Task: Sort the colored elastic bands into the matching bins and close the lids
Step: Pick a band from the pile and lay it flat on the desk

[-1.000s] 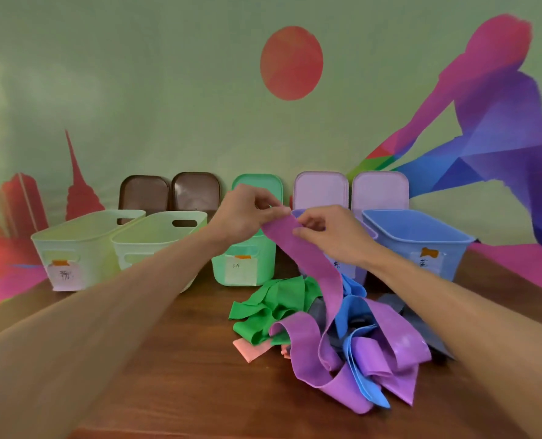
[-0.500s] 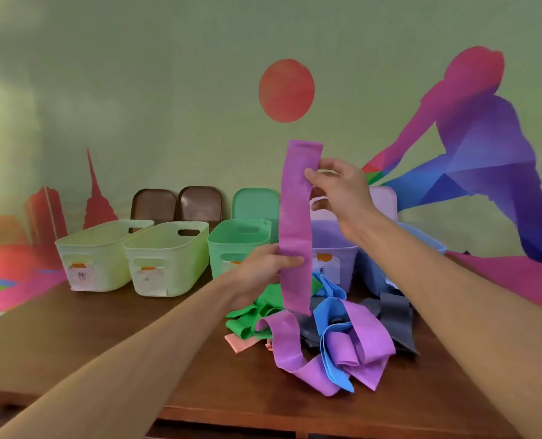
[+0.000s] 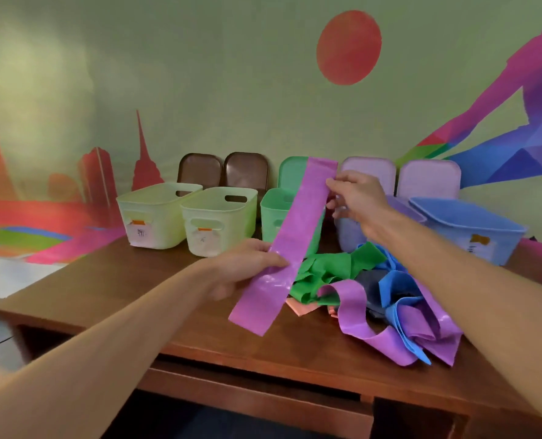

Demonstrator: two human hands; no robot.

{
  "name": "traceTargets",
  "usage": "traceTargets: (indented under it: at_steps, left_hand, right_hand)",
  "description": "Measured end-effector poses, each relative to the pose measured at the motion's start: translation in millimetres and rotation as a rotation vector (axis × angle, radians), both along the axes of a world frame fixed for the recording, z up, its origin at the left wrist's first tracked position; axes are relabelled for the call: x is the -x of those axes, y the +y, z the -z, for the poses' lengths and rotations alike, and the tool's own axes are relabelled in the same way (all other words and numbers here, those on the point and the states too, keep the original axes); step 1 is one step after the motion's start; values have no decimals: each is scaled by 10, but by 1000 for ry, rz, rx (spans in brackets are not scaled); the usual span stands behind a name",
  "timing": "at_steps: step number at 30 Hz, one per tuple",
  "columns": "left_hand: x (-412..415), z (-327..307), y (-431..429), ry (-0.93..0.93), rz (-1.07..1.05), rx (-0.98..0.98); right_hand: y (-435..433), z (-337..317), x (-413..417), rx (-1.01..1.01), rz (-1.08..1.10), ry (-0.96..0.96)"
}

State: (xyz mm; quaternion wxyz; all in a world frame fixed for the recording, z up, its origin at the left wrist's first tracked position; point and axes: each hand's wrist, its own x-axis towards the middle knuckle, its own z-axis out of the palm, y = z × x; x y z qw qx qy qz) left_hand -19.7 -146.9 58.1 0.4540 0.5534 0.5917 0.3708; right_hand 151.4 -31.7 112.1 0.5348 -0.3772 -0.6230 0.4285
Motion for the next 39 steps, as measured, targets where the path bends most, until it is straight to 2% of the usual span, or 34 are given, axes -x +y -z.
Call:
traceTargets:
  at_steps: [4, 10, 14, 19, 24, 29, 34, 39]
  left_hand:
    - [390, 296, -84, 1, 0, 99]
    - [804, 550, -106, -202, 58, 263]
    - [911, 711, -12, -80, 28, 285]
    - [934, 788, 123, 118, 13, 227]
    - [881, 784, 187, 564, 85, 180]
    - [934, 762, 171, 858, 61, 41]
    - [818, 717, 138, 784, 46, -236]
    - [524, 663, 161, 707, 50, -299]
  right_hand:
    - [126, 382, 401, -2, 33, -346]
    - [327, 857, 861, -69, 26, -702]
    - [479, 1007, 1065, -121, 28, -867]
    - [646, 1207, 1249, -124, 39, -990]
    - [708, 1381, 1404, -129, 37, -1086]
    - [633, 1288, 1392, -197, 75, -1156]
    - [483, 993, 1028, -306, 40, -1183]
    - [259, 792, 587, -341, -50, -1206]
